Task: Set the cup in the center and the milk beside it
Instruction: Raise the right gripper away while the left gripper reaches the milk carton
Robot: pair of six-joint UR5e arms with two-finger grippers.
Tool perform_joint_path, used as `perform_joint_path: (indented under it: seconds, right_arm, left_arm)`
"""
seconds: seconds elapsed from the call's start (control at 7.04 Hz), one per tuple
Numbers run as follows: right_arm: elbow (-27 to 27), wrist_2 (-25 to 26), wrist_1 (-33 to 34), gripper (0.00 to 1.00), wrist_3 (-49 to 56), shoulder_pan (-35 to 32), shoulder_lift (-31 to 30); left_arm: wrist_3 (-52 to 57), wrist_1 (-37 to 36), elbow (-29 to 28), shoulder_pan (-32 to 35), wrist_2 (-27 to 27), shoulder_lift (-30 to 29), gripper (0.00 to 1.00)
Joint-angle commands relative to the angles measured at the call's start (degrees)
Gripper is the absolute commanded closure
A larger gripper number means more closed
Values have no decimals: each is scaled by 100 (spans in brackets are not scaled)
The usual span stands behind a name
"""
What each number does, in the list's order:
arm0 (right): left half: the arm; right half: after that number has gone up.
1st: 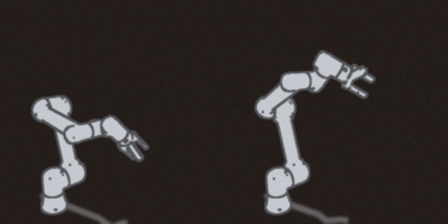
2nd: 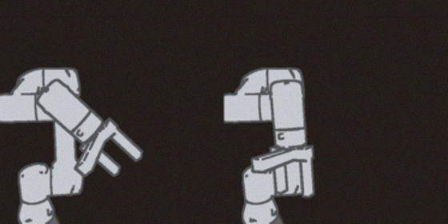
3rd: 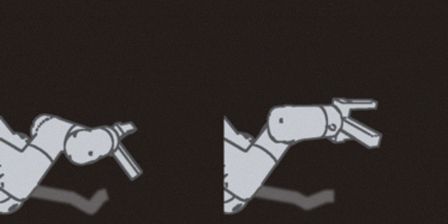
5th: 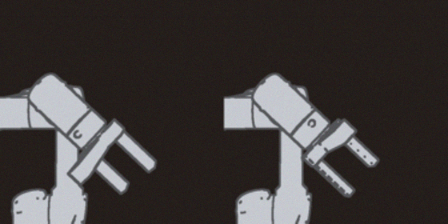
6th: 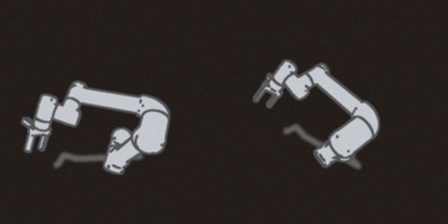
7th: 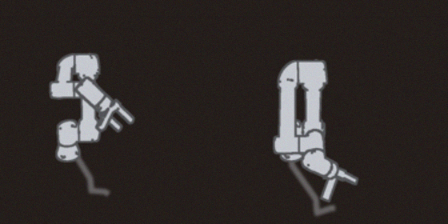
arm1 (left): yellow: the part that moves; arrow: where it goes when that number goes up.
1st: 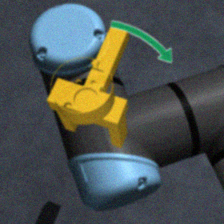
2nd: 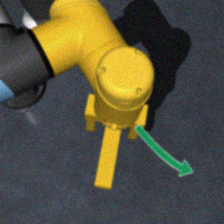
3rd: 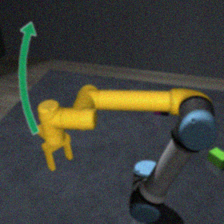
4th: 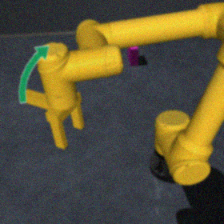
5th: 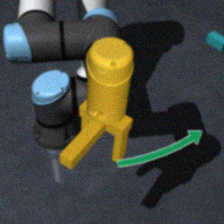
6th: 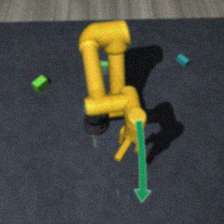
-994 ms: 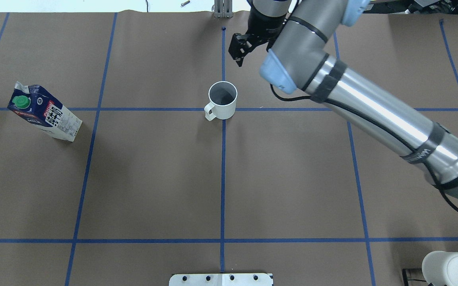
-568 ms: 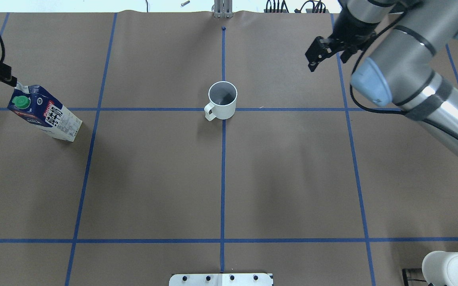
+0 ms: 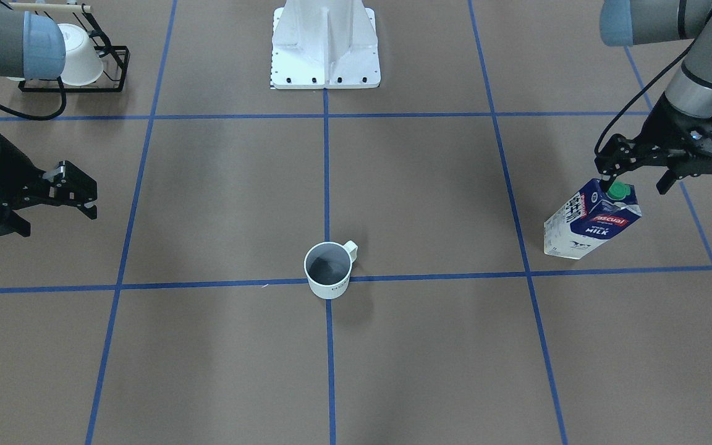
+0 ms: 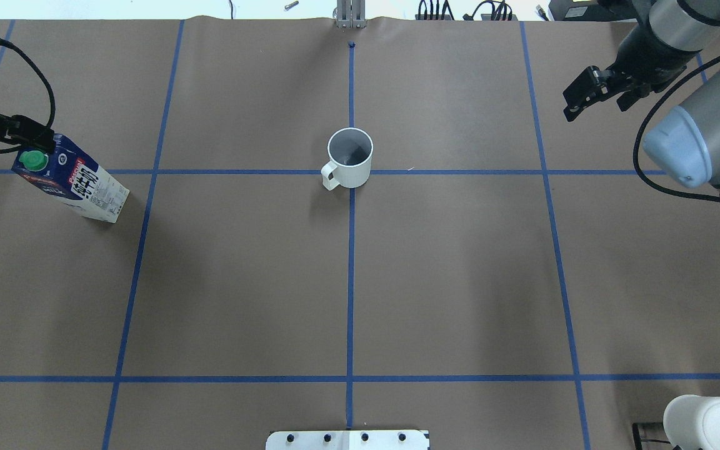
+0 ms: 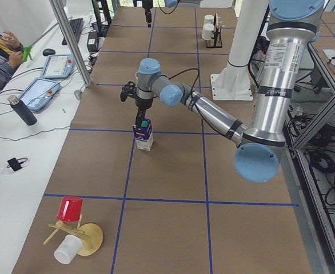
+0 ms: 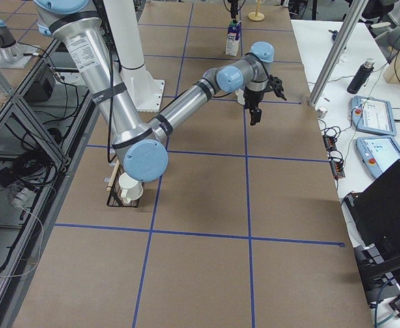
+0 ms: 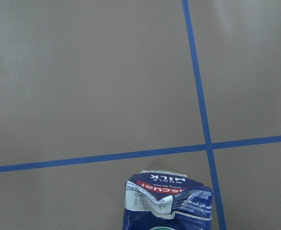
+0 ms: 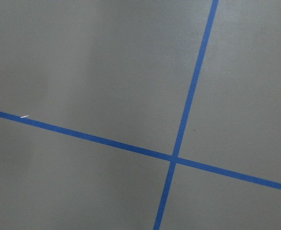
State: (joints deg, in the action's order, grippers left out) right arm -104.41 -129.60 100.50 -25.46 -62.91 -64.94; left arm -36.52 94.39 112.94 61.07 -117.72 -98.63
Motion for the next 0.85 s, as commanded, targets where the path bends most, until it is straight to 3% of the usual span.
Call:
perform_joint_path:
  seconds: [0.0, 0.71]
  right_arm:
    - [0, -13, -21, 0, 24, -38, -97]
    - [-17, 22, 5, 0, 15, -81, -141]
  left_arm:
    - [-39, 35, -131, -16, -206, -33, 2]
    - [-65, 393, -474, -16, -392, -42, 2]
